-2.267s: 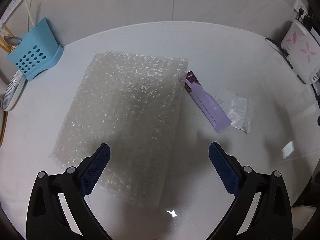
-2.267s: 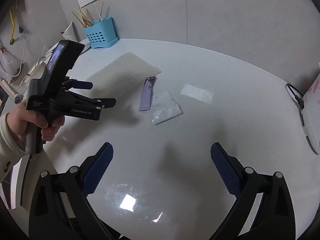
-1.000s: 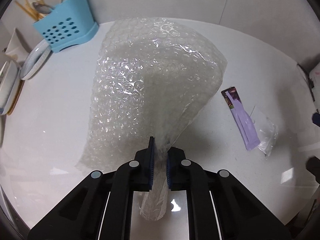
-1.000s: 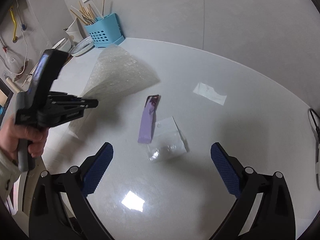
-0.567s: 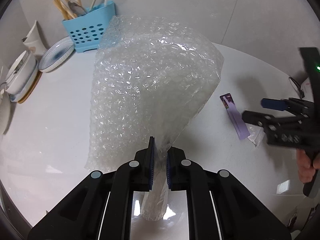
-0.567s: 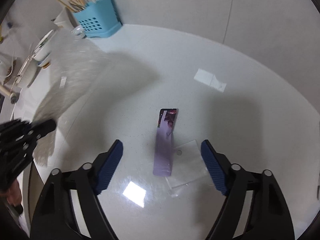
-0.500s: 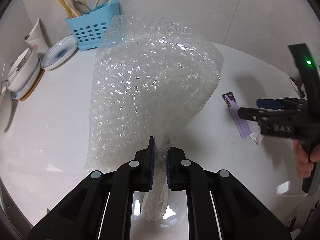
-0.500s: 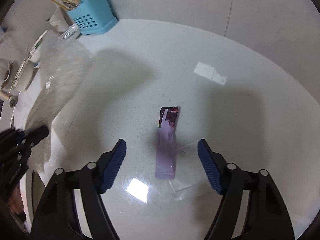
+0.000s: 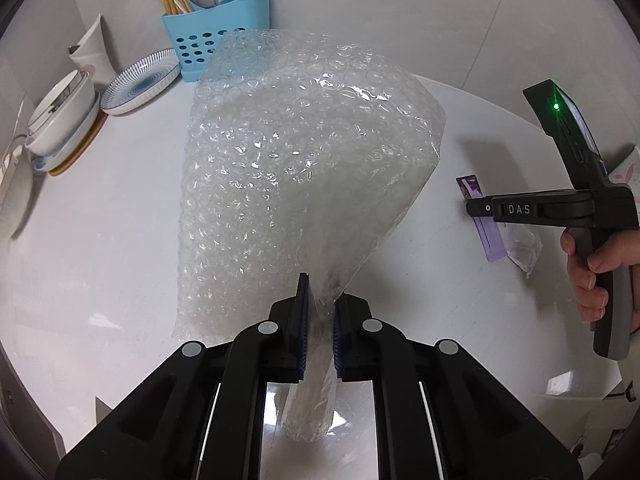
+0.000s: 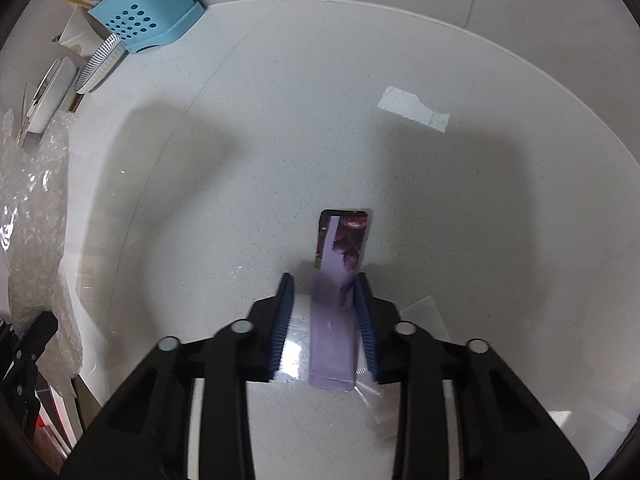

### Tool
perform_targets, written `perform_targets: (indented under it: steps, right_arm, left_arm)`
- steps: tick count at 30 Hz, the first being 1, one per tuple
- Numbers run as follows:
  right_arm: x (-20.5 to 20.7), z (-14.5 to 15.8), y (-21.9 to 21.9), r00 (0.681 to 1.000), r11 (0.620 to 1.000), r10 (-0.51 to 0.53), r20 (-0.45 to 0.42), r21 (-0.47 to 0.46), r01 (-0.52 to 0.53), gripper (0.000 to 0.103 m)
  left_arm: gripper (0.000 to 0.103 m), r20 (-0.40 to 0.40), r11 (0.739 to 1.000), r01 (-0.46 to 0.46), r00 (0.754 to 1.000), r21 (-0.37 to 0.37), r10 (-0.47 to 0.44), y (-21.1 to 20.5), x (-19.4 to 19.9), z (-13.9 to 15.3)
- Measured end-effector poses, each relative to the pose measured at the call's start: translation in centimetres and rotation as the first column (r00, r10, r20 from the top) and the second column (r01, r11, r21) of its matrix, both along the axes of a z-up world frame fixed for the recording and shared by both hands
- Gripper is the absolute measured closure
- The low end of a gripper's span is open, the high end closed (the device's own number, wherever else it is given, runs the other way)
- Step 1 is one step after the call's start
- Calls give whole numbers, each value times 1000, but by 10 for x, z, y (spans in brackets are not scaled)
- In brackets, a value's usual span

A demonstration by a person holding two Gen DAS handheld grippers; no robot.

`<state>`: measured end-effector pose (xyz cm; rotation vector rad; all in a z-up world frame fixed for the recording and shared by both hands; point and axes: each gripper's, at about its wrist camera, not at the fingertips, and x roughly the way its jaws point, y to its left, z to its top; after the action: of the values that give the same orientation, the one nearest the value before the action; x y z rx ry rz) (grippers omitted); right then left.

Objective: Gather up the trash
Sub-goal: 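Lift the bubble wrap and purple strip off the counter with both tools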

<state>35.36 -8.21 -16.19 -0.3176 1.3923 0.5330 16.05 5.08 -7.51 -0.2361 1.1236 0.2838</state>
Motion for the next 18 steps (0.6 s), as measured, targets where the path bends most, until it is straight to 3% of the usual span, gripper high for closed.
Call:
perform_targets:
  steps: [4, 18]
  right_arm:
    - [3, 1, -2, 1000, 1000, -21, -17, 6, 22, 88]
    - [-13, 43, -8, 995, 997, -50, 81, 61, 45, 90]
  left_arm:
    - [94, 7, 1000, -3, 1000, -4, 3, -1, -3, 4]
    - [94, 28, 999, 34, 999, -3, -34, -4, -8, 15]
